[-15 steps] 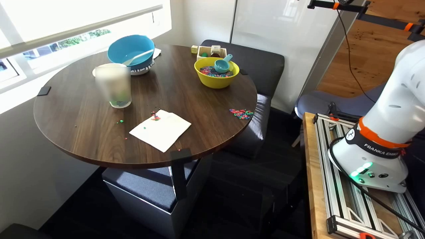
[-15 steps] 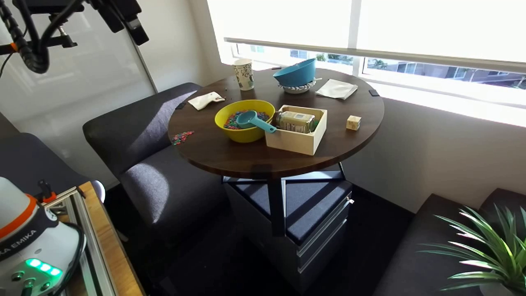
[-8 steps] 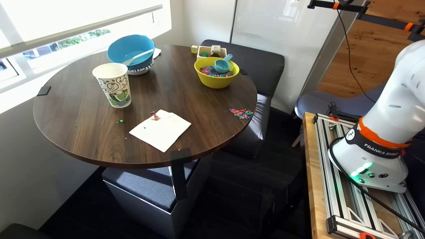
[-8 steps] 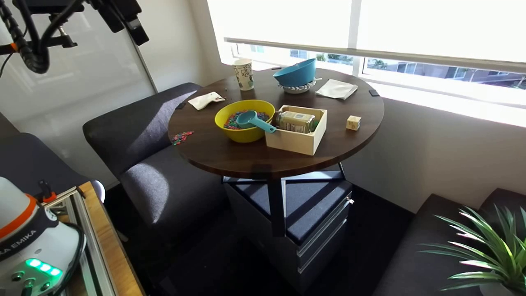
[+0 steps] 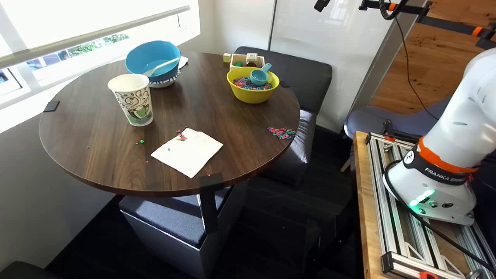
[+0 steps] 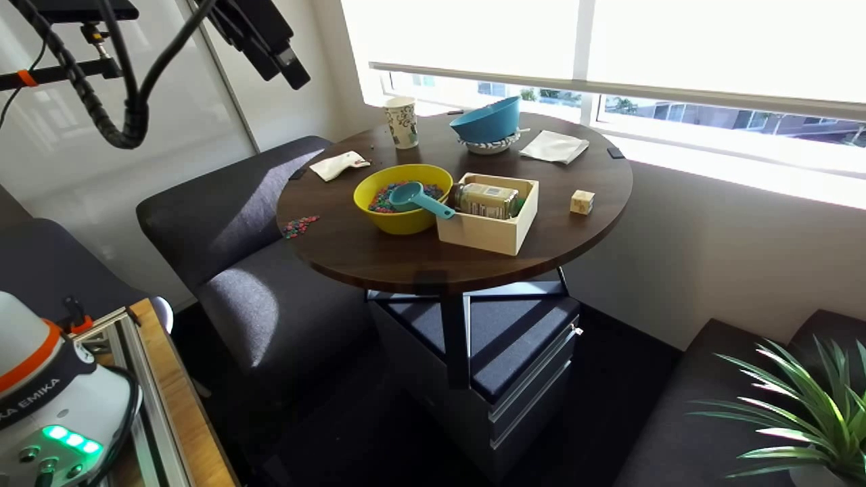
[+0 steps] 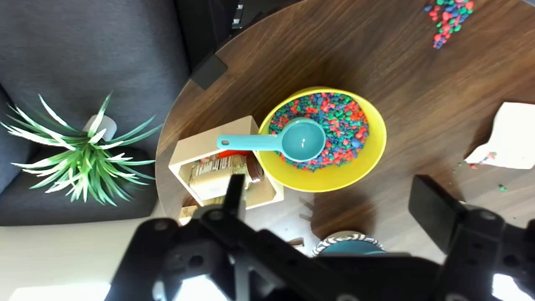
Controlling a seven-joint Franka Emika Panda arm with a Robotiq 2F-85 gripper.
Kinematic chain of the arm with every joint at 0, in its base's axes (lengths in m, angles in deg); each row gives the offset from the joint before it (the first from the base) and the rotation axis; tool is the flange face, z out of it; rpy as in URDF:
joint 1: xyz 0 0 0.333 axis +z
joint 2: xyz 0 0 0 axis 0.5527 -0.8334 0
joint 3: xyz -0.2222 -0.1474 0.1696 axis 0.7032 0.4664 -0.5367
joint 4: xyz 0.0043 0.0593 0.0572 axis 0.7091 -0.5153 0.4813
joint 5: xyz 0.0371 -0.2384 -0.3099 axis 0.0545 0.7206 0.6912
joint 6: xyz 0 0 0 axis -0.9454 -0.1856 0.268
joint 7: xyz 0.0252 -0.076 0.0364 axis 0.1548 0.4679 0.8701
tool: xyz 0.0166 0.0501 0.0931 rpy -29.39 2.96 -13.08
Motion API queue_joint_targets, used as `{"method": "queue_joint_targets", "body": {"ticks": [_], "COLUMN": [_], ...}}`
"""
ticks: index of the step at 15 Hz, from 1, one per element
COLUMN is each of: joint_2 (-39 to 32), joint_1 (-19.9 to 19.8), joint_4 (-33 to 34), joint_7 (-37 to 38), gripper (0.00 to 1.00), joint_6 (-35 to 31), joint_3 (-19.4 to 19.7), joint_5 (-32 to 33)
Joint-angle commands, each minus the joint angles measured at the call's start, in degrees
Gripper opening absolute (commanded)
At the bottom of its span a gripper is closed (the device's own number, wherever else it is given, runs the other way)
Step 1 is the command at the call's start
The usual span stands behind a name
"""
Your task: Move the yellow bowl to the left side of the table
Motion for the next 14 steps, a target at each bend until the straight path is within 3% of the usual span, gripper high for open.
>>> {"method": "queue_joint_targets", "body": {"ticks": [1,2,7,8,14], "joint_2": [-2.8,-1.8,-2.2,-3.3,-4.5], "joint_1": [-1.1,-0.5,-0.5,-3.7,-8.2], "joint_4": [-1.7,-1.3,-1.0,-0.7,-7.2], "joint_7": [3.8,2.4,2.5,10.4,32.6], "gripper": [1.00,1.00,1.00,1.00,1.00], "joint_6": [2.6,0.3,0.3,1.0,-5.2], "joint_3": [-4.6,-2.6,-2.7,-5.9,-13.8], "joint_5": [3.3,1.7,1.8,3.4,4.8]}}
